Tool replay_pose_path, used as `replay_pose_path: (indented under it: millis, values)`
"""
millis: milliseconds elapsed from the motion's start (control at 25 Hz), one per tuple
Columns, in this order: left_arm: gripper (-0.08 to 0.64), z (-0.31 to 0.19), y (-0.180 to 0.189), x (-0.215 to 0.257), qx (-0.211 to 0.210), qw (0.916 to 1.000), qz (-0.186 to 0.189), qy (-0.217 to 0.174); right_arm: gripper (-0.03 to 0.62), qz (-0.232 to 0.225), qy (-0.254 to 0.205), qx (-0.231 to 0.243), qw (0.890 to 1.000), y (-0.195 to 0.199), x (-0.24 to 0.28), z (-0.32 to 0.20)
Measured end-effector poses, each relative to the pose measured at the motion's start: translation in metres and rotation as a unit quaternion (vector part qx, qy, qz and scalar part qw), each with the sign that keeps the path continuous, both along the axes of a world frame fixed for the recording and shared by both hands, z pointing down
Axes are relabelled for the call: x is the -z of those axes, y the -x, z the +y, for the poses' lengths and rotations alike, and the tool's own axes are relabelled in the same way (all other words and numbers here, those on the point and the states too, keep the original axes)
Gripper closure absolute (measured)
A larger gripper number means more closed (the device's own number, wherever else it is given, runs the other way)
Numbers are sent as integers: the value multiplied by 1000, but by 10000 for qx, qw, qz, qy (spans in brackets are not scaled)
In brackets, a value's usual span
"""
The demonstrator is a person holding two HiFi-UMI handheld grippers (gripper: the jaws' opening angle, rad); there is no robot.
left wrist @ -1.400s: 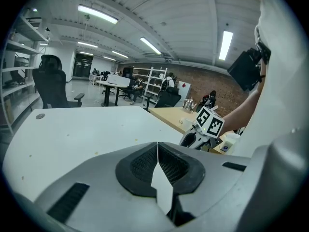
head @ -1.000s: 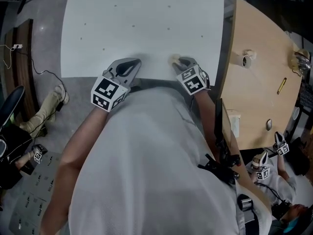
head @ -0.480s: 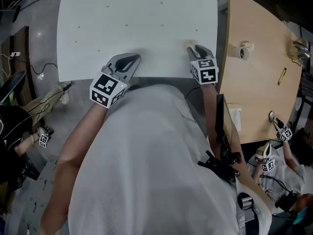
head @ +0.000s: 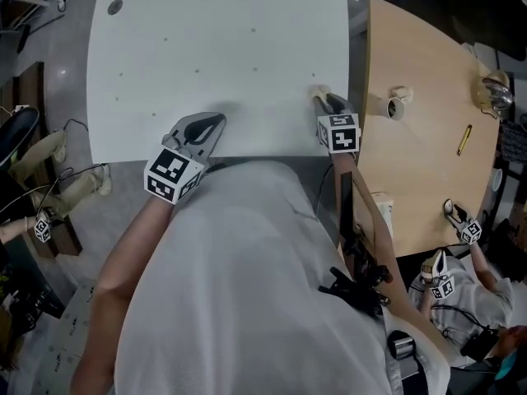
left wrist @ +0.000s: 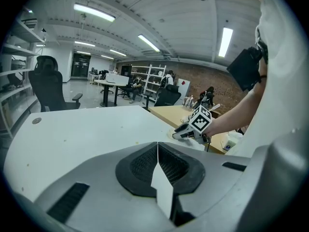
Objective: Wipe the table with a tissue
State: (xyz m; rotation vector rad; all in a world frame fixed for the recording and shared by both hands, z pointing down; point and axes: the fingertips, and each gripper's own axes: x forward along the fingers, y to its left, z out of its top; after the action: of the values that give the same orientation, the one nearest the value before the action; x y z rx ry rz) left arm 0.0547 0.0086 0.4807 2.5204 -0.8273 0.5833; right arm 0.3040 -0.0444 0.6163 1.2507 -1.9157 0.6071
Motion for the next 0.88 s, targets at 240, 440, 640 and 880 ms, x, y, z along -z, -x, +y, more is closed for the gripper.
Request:
replay_pose_path:
  millis: [240,440,640,880]
  values:
    - [549,-6,-12,4,10,10000,-60,-64,500,-319,-27,74,9995,3,0,-20]
    - [549,-11,-26,13,-54,9996,-134,-241,500,-290,-77,220,9993,6,2,-43]
    - [549,-14,-24,14,39,9993,-229,-285,500,-332,-31,482,9983,22,0,-70]
    - [549,-14,-23,11,149,9993,-268,-234,502,-247,72,1243,9919,57,0,-73]
